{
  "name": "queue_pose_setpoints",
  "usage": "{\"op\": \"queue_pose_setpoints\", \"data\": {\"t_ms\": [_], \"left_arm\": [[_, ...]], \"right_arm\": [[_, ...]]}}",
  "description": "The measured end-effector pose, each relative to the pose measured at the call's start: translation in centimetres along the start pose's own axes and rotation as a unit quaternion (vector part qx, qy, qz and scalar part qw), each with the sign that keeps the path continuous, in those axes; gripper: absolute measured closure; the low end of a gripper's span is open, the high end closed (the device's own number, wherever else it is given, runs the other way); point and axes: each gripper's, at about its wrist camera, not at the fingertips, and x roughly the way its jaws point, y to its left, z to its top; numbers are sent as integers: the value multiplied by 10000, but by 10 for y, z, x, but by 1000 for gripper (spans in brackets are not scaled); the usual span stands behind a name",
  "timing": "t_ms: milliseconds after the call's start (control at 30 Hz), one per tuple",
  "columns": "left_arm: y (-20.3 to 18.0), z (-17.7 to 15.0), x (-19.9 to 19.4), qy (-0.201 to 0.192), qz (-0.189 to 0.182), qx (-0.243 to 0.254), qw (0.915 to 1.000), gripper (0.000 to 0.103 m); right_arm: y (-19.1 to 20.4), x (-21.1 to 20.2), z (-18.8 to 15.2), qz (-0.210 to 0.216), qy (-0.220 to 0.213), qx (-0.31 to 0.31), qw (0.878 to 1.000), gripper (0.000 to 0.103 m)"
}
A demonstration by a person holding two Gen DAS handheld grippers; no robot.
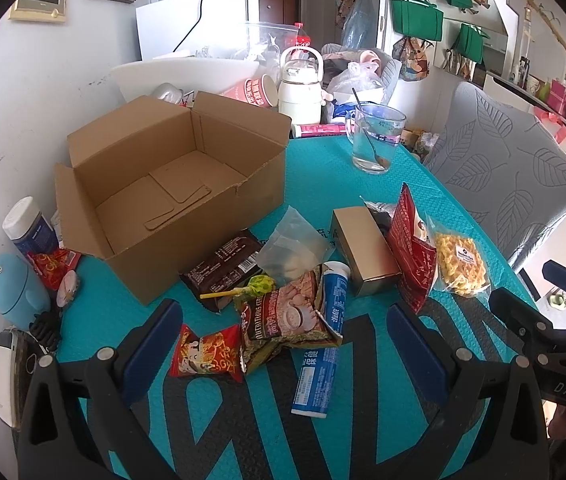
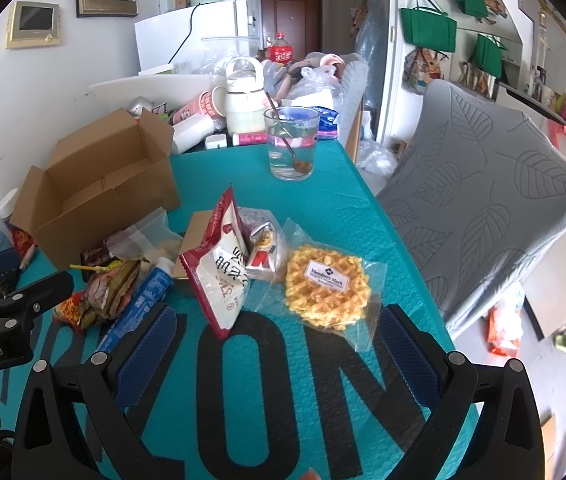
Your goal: Organize snacks
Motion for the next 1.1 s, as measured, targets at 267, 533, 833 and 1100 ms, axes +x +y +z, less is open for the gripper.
{"op": "queue_pose_setpoints", "data": {"t_ms": [267, 533, 833, 1100], "left_arm": [[-1, 0, 0, 6, -62, -17, 10000, 0], [-3, 1, -1, 19, -93, 2, 10000, 0], [-4, 1, 0, 48, -125, -2, 9999, 0], [-5, 0, -1, 50, -145, 1, 9999, 0]], "right_arm": [[-2, -1, 2, -13, -25, 40, 10000, 0], [-3, 1, 0, 4, -7, 20, 10000, 0], [-4, 0, 0, 36, -52, 46, 10000, 0], [-5, -1, 0, 3, -60, 48, 10000, 0]]}}
